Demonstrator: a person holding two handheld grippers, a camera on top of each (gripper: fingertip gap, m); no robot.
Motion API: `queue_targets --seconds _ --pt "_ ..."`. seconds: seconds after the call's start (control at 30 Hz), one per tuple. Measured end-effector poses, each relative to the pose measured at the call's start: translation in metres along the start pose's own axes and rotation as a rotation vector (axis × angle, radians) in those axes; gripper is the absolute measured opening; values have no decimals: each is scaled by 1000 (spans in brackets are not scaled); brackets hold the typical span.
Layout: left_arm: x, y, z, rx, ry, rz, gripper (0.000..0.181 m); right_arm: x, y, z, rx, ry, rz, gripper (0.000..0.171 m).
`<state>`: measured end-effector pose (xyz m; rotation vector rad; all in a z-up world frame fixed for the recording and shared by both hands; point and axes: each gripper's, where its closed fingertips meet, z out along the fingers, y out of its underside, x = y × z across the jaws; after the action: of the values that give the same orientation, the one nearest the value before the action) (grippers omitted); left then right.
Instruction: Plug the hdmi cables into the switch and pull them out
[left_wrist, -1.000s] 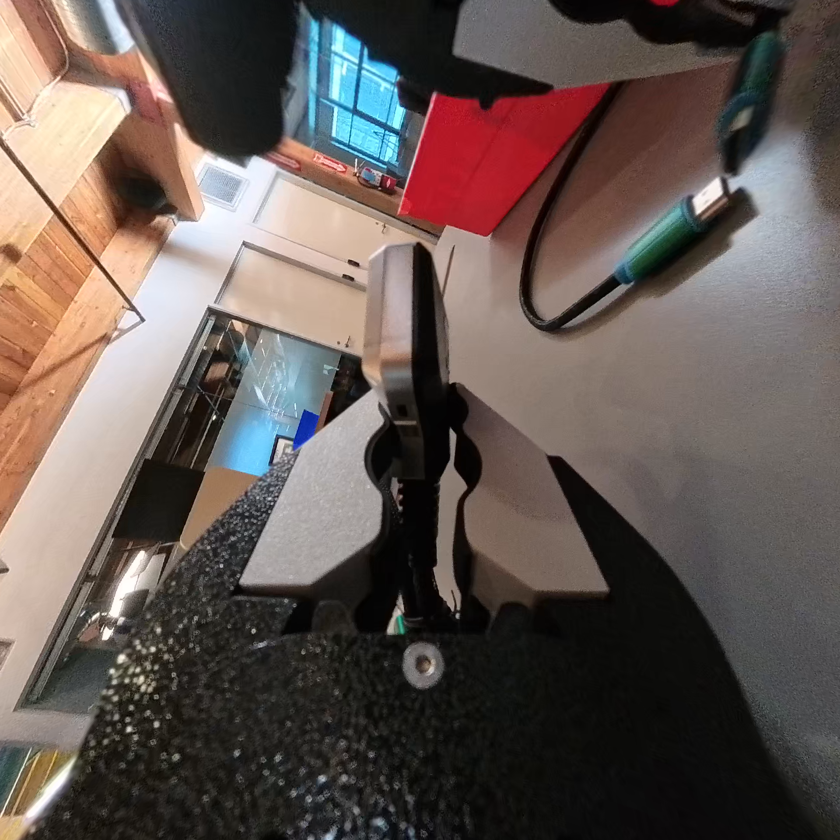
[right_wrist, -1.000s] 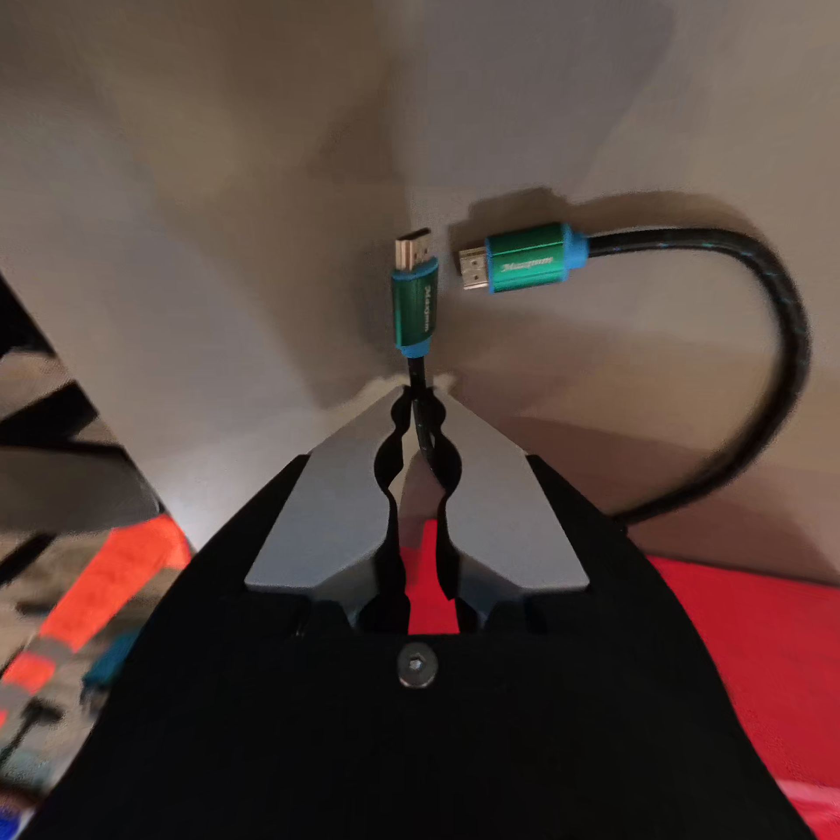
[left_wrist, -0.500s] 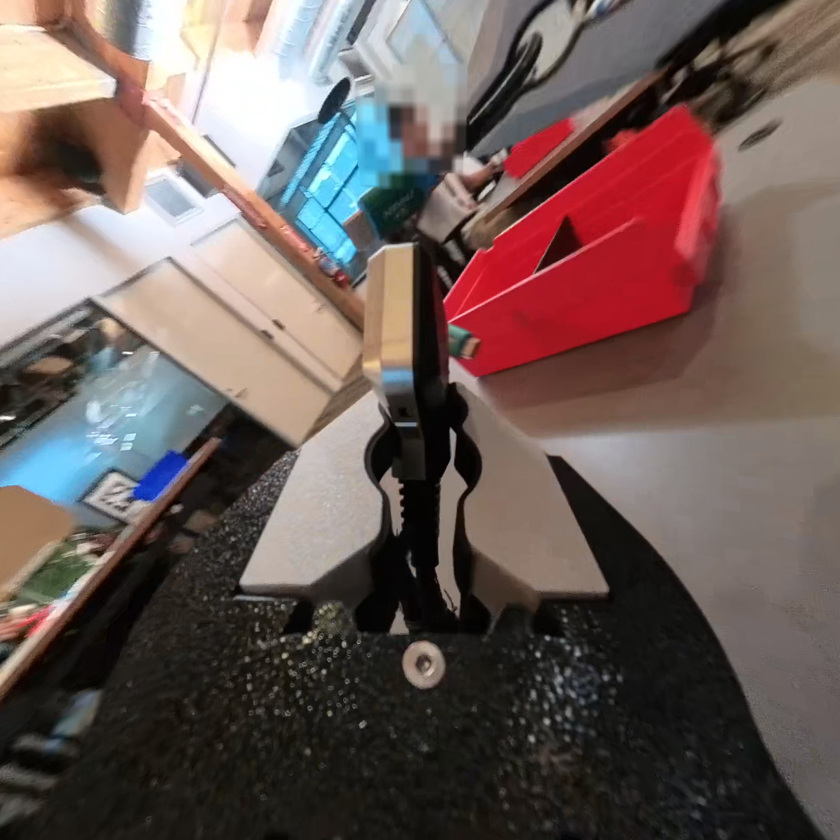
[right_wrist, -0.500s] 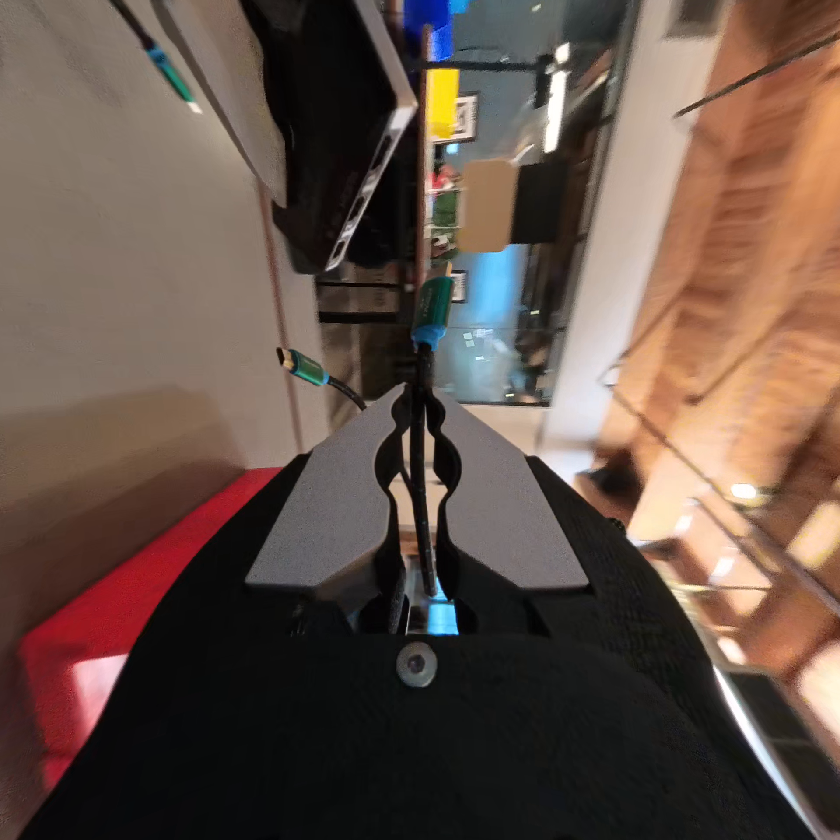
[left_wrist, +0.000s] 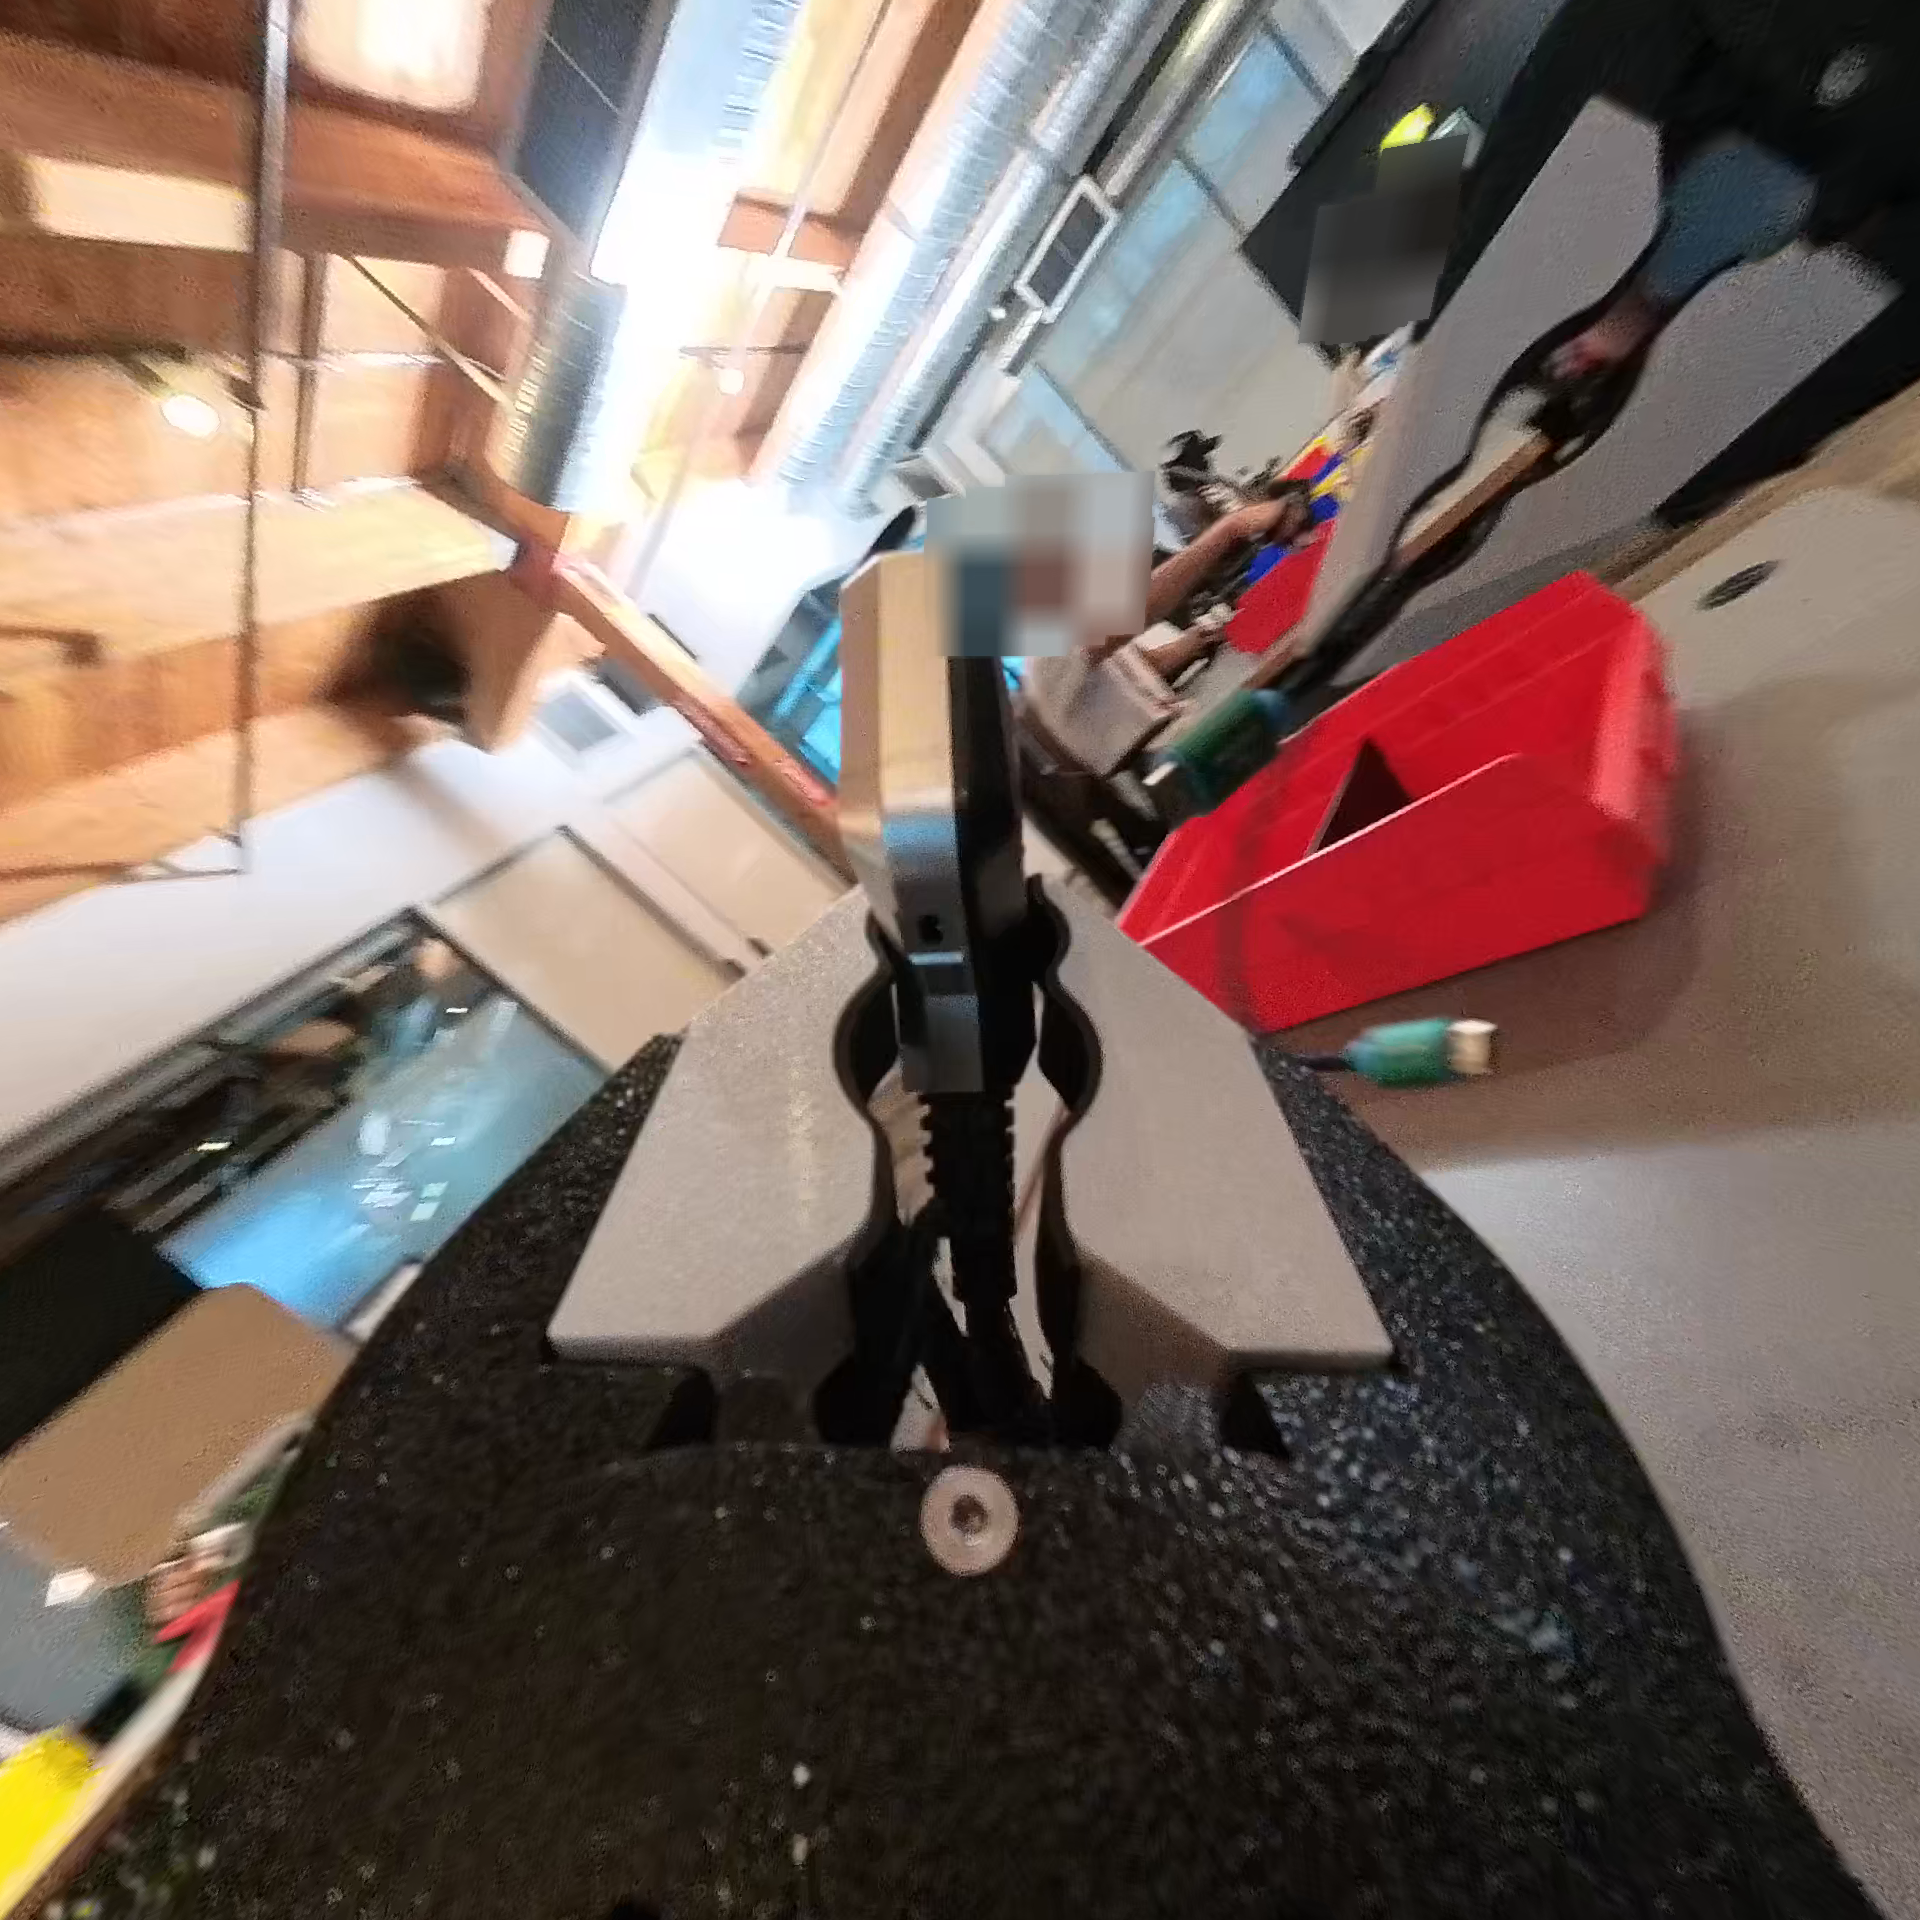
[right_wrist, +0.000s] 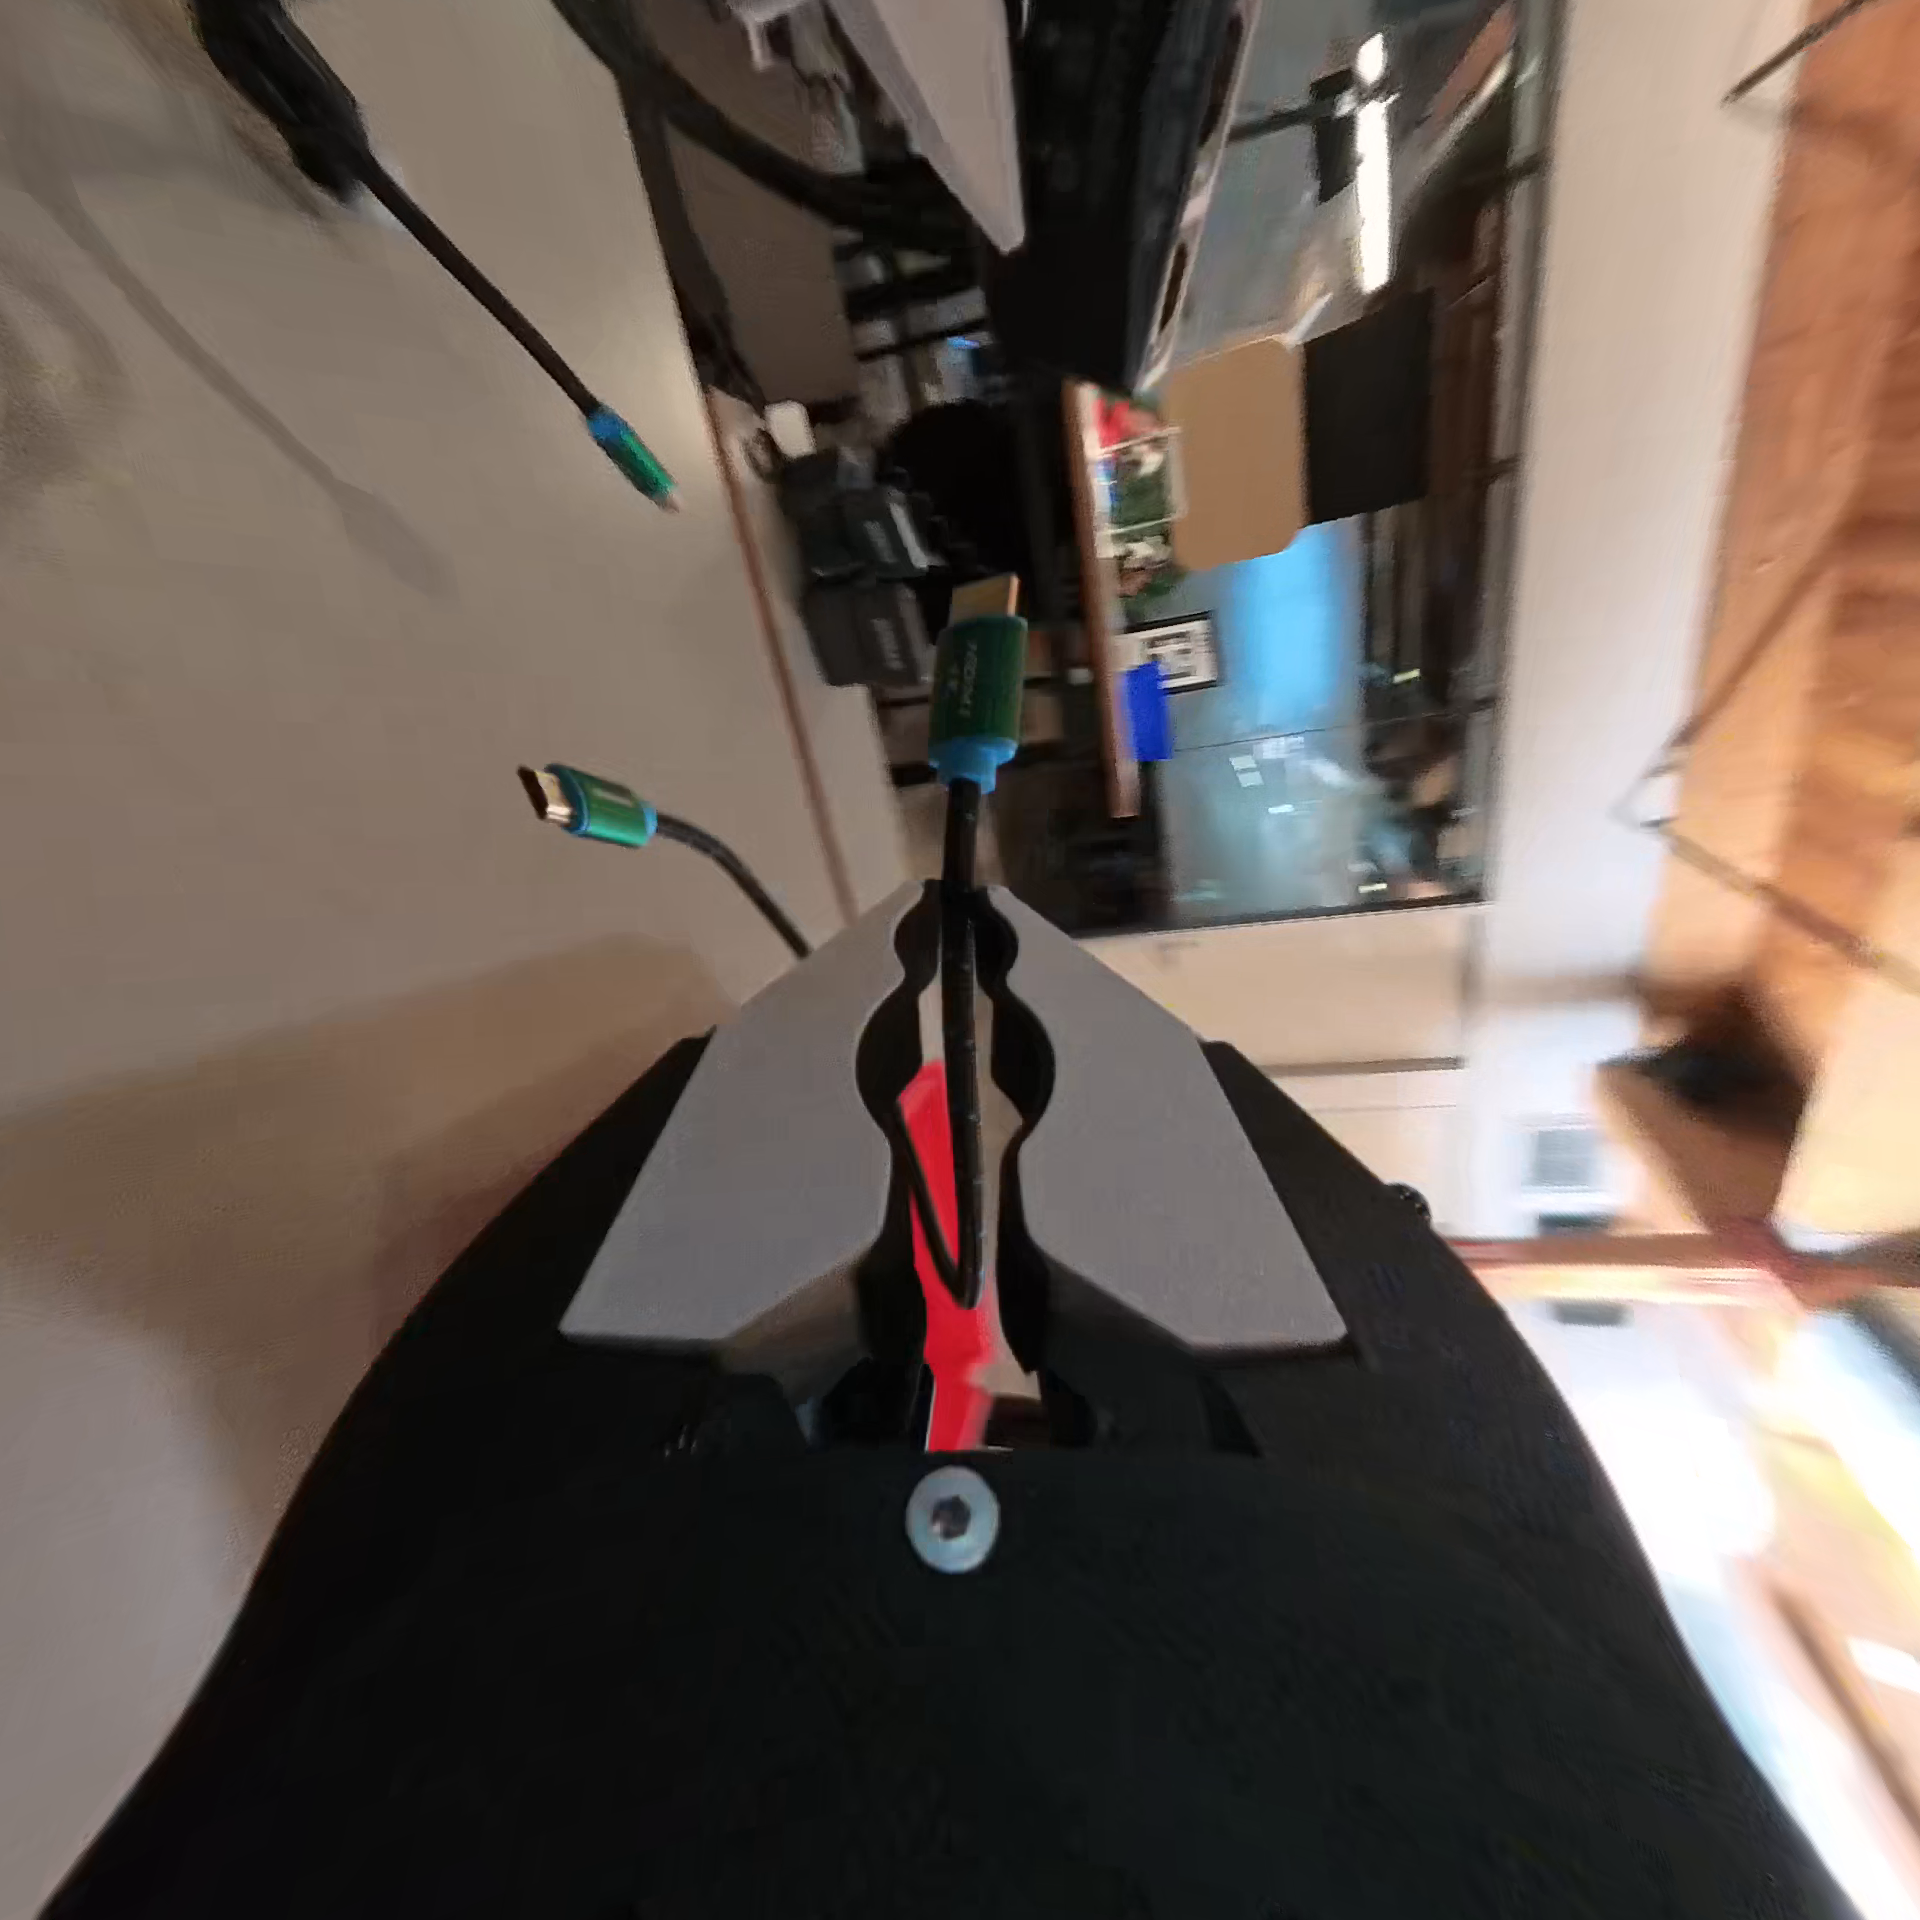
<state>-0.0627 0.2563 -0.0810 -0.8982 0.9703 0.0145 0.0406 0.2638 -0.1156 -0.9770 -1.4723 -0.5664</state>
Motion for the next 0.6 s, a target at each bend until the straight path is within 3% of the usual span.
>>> queue_targets --seconds 0.2,0.4,0.6 --pt "-5 -2 -1 -34 -71 145 19 -6 4 -8 65 -179 390 4" --pt "-1 3 1 -57 -65 183 19 -8 3 -13 101 -219 443 4" --pt "4 6 2 -110 -150 498 20 1 -13 -29 229 -328 634 4"
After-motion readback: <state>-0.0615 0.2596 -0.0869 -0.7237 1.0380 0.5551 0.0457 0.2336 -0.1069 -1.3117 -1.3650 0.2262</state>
